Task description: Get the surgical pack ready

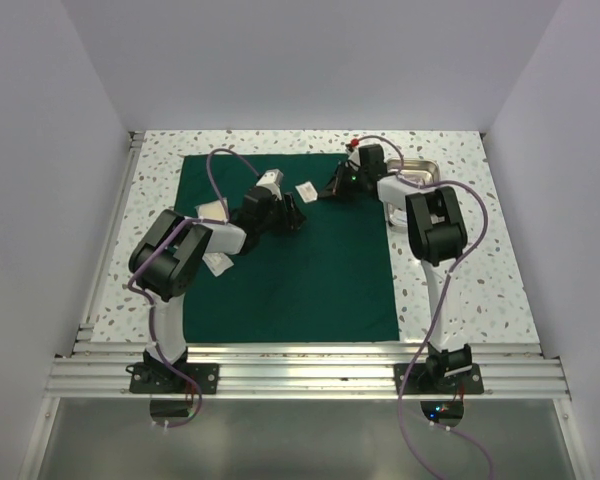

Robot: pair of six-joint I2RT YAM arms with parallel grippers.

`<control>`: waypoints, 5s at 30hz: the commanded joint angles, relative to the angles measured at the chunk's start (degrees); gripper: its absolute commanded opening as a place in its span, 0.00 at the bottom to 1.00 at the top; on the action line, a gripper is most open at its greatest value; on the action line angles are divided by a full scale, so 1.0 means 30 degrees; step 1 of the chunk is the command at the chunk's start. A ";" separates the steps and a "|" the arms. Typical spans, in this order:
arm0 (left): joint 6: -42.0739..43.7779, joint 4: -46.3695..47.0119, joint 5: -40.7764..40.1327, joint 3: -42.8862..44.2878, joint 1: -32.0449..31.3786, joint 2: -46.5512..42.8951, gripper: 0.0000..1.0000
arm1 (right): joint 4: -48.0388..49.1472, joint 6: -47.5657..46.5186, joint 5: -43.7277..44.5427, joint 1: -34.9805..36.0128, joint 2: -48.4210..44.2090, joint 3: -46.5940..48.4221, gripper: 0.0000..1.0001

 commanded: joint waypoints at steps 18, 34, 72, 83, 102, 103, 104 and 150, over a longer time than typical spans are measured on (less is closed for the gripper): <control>0.0149 0.0265 -0.0145 0.0245 -0.0096 -0.0359 0.58 | 0.5203 0.2899 0.4876 -0.6362 -1.2084 -1.2252 0.00; 0.0149 0.0704 -0.0525 -0.0312 -0.0096 -0.0828 0.58 | 0.1602 0.1143 0.9949 -0.7038 -1.6011 -1.4483 0.55; -0.3248 -0.9961 -0.3368 -1.2089 0.7403 -1.8350 0.76 | 0.3097 0.0409 0.6698 0.9076 -0.9510 -0.9768 0.55; -0.2722 -0.4866 -0.1908 -1.2353 0.7726 -1.4310 0.58 | 0.2745 0.0145 0.6815 0.9076 -0.9364 -0.9505 0.55; -0.1872 0.3190 0.6066 -1.1038 0.5913 -1.0061 0.00 | 0.4210 0.0966 0.2775 0.5327 -0.9892 -1.0793 0.55; -0.1930 0.3485 0.6037 -1.0890 0.5185 -0.9419 0.00 | 0.4007 0.0791 0.2598 0.5297 -0.9659 -1.0735 0.56; -0.2017 0.3749 0.6066 -1.0772 0.4858 -0.9122 0.00 | 0.3947 0.0644 0.2016 0.5354 -0.9483 -1.0473 0.57; 0.1615 -0.2694 0.2349 -0.7517 0.3449 -0.7265 0.42 | 0.0495 0.1083 0.7428 0.6529 -0.6957 -0.7891 0.00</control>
